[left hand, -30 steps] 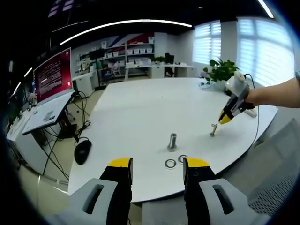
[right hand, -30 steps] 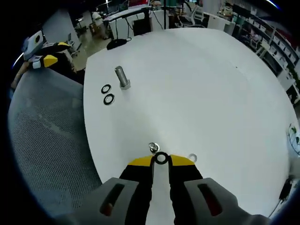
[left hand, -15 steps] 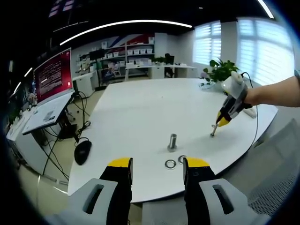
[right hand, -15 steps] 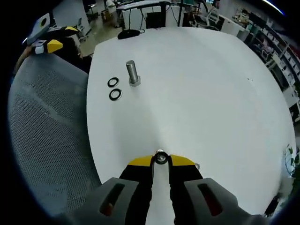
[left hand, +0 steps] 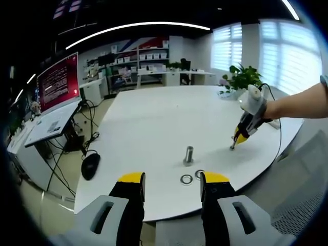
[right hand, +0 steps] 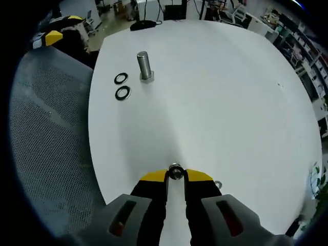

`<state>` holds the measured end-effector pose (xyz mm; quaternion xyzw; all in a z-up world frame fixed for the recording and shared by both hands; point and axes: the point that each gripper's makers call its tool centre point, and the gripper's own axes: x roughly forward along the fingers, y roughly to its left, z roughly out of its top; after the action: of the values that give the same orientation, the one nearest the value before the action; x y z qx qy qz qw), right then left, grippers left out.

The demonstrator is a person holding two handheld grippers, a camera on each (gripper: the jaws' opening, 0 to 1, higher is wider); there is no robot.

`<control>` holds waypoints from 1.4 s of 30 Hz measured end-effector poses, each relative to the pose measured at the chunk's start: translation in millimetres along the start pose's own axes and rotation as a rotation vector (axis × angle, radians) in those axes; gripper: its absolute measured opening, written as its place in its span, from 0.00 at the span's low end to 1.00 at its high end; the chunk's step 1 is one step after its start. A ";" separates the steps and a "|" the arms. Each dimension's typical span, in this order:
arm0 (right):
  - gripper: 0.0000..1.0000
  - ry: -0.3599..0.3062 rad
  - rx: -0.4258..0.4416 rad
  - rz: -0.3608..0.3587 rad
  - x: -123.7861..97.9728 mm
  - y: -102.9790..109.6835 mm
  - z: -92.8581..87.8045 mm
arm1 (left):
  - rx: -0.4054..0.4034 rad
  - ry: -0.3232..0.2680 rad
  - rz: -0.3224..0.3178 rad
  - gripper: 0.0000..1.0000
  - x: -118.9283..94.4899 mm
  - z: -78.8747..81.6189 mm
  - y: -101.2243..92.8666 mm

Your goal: Place the washer onto the threaded stud by aligning its center hole with the stud, sliding it down to the base, and recovering from edge contact or off-axis alignment until the washer reaches the visible bottom stop.

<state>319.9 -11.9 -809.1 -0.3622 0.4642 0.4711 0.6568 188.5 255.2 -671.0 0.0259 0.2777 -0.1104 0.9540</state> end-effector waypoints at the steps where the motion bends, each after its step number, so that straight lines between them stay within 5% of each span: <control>1: 0.14 0.006 0.001 -0.002 3.5 -0.3 -0.9 | 0.000 0.003 0.001 0.41 0.0 -0.5 0.2; 10: 0.14 0.039 -0.014 -0.012 21.9 2.3 -6.6 | -0.001 0.007 0.003 0.41 0.3 -1.0 1.1; 18: 0.20 0.021 0.000 -0.004 7.7 -2.5 -12.8 | 0.000 0.004 0.003 0.41 0.0 -0.4 0.6; 25: 0.20 0.016 0.139 -0.068 -2.3 -36.8 -39.5 | 0.002 0.005 0.004 0.41 0.0 -0.5 0.3; 42: 0.19 -0.042 0.315 -0.095 14.6 -68.9 -46.6 | 0.001 0.010 0.004 0.41 0.3 -1.4 0.4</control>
<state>375.0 -70.6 -834.7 -0.2665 0.5009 0.3683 0.7364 188.1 255.6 -672.3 0.0276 0.2823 -0.1085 0.9528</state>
